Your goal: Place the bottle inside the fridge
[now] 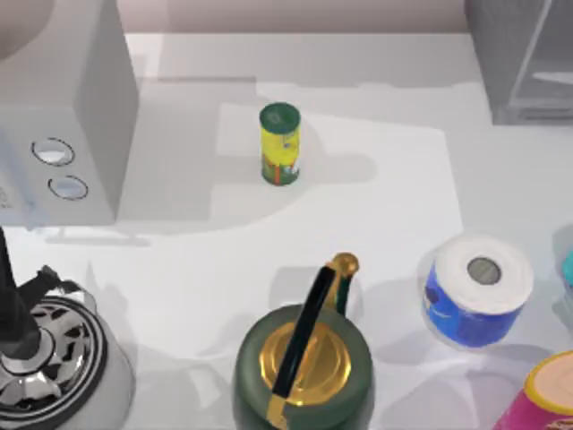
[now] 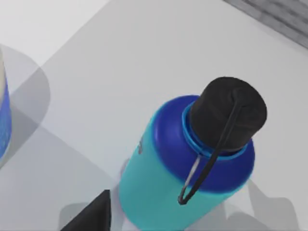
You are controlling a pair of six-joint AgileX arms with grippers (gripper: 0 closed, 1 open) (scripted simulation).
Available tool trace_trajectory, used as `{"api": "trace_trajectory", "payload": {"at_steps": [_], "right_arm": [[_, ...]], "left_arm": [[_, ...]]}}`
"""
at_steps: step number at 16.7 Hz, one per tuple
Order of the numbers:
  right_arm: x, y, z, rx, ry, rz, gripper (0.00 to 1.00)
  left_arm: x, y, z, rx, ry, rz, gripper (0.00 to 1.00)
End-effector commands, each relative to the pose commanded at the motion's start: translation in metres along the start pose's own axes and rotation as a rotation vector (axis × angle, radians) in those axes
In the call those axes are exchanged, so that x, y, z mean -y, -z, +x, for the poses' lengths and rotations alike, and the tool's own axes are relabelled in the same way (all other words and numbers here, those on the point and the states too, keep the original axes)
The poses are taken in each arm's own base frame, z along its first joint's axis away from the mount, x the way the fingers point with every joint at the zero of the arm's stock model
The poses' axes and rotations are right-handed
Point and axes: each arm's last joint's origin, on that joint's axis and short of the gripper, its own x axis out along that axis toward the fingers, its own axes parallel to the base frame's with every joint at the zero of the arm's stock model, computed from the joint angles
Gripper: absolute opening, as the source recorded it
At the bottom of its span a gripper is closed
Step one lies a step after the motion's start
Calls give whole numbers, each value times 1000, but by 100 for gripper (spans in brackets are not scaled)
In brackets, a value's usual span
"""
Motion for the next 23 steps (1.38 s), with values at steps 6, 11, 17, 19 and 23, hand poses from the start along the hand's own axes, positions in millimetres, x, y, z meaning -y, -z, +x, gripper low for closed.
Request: {"api": "trace_trajectory", "payload": {"at_steps": [6,11,17,19,23], "right_arm": [[43,10,31,60,-258,-105,100],[56,35,46,59,-390,16,100],[56,39,48,51,-406,39,100],[56,37,48,52,-403,40,100],[51,29,59,56,-400,50,100]], "left_arm": [[0,0,0,0,0,0,100],[0,0,0,0,0,0,100],[0,0,0,0,0,0,100],[0,0,0,0,0,0,100],[0,0,0,0,0,0,100]]}}
